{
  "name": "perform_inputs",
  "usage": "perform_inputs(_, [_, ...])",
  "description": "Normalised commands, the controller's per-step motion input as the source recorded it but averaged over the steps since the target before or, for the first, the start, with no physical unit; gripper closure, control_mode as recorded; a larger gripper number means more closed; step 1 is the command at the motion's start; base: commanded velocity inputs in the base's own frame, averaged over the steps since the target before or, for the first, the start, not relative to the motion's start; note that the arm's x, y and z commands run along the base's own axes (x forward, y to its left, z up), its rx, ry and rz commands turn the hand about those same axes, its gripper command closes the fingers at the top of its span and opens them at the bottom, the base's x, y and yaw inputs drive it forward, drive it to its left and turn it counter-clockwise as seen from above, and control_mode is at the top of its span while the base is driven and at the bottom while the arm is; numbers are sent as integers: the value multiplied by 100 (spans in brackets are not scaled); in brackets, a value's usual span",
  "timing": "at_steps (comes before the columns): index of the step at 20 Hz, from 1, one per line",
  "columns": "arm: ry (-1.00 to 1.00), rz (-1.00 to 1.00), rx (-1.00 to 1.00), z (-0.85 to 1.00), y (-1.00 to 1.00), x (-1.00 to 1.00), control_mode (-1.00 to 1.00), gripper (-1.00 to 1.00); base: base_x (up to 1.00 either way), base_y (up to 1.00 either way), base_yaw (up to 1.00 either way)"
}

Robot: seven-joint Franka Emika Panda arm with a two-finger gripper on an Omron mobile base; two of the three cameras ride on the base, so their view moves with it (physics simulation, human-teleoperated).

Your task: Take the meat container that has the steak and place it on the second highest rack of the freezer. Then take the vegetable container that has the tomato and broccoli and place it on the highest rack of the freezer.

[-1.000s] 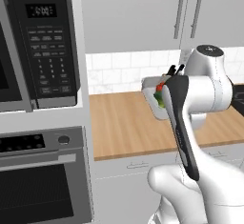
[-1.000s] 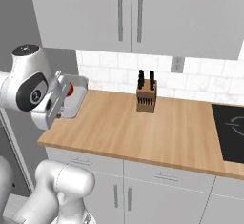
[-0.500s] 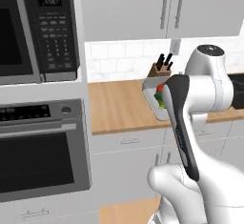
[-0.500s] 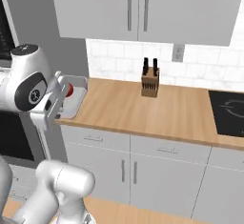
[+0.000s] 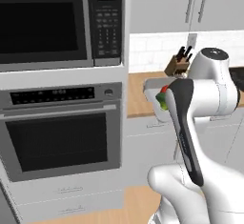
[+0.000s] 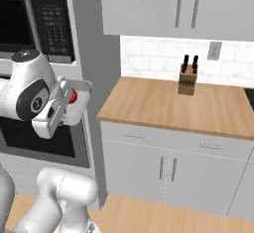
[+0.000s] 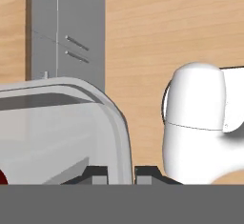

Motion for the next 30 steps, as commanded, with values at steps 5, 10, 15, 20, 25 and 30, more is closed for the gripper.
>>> perform_inputs(5, [0,0,0,0,0,0,100,100,0,100,0])
perform_inputs(10, [0,0,0,0,0,0,100,100,-8,100,0])
perform_inputs(15, [0,0,0,0,0,0,100,100,-13,100,0])
perform_inputs(20, [0,0,0,0,0,0,100,100,-9,100,0])
perform_inputs(25, [0,0,0,0,0,0,100,100,-7,100,0])
perform_inputs(30, [0,0,0,0,0,0,100,100,-8,99,0])
